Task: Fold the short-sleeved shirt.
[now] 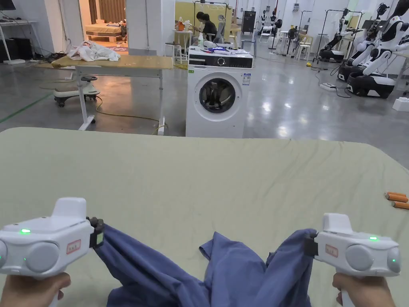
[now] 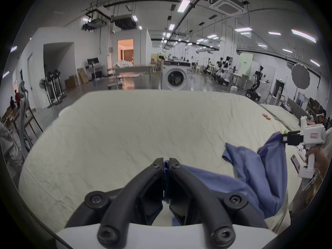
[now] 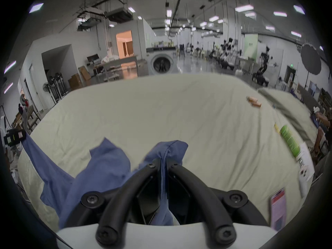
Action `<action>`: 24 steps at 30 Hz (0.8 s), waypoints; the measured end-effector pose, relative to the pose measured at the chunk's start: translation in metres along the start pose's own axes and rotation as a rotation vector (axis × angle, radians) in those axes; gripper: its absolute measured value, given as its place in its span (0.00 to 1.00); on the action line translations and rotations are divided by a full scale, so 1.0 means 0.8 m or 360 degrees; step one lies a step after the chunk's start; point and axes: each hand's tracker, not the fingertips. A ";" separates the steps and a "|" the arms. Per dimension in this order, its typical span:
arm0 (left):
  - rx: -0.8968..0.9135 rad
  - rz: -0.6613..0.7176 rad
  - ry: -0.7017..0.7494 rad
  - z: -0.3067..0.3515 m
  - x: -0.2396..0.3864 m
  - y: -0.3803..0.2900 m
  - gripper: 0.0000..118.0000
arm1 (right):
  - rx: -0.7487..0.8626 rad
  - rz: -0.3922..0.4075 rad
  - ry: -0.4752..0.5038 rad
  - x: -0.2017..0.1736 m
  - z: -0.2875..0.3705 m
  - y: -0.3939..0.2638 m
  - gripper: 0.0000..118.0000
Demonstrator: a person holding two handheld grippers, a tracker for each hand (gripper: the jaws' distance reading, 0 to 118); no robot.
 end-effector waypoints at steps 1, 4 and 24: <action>0.0029 -0.0010 0.0026 0.007 -0.008 0.011 0.00 | 0.0049 0.0032 -0.0014 0.000 0.014 0.011 0.04; 0.0115 -0.0002 0.0083 0.034 -0.034 0.042 0.00 | 0.0168 0.0078 -0.0070 0.001 0.050 0.042 0.04; 0.0453 -0.0015 0.0477 0.118 -0.147 0.248 0.00 | 0.0685 0.0184 -0.0229 -0.026 0.158 0.254 0.04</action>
